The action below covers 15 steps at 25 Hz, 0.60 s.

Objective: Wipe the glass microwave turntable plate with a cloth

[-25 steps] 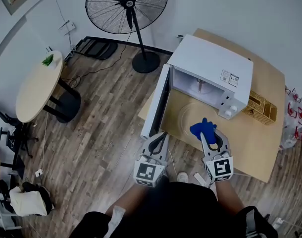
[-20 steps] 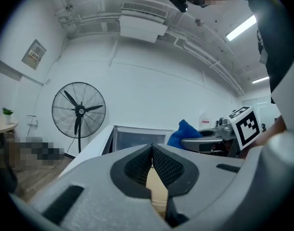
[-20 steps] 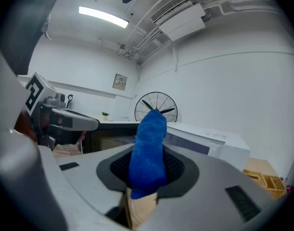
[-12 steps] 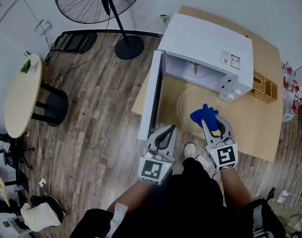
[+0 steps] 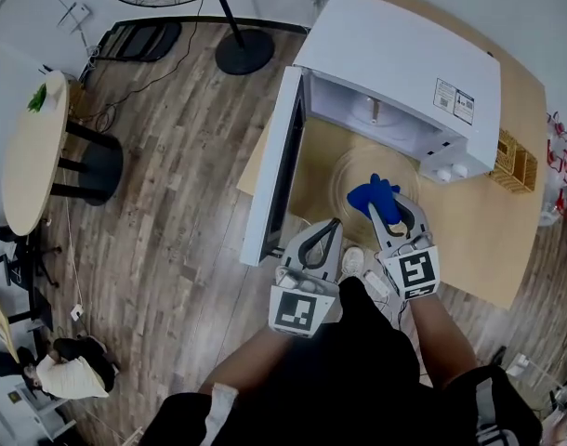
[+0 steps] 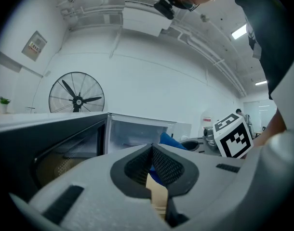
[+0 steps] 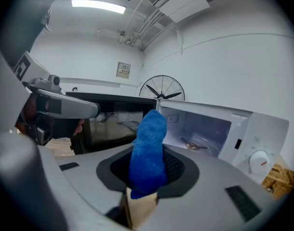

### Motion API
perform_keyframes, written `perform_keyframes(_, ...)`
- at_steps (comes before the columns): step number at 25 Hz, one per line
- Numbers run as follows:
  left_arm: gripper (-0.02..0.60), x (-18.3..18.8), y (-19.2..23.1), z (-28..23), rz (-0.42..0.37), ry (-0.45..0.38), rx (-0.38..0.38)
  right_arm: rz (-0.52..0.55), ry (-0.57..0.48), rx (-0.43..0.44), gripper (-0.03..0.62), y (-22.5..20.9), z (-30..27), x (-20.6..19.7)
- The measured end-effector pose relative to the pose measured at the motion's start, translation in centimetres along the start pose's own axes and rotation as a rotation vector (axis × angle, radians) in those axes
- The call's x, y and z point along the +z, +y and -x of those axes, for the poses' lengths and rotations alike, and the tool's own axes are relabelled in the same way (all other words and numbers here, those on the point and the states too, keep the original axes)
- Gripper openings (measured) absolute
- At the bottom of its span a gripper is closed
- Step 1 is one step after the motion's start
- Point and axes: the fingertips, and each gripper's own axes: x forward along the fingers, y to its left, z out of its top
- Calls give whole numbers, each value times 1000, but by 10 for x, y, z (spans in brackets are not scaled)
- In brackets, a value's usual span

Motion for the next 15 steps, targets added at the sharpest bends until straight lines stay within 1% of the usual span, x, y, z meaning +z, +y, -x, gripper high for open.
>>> perform_keyframes(7,6,-27,13,-22,-5,34,69,7,45,45,98,-15,-39,-30)
perform_keyframes(9,6,-32,18,-26,0,32,85,13,67,64,100,-13,-50,-37)
perform_keyframes(12,6,-38,25,-31,29,35,105,6,109,108,101,-4,-68,-50)
perform_keyframes(15,6,-44,28,-34,30,52,111,7,144,151,101,5,-83,-61)
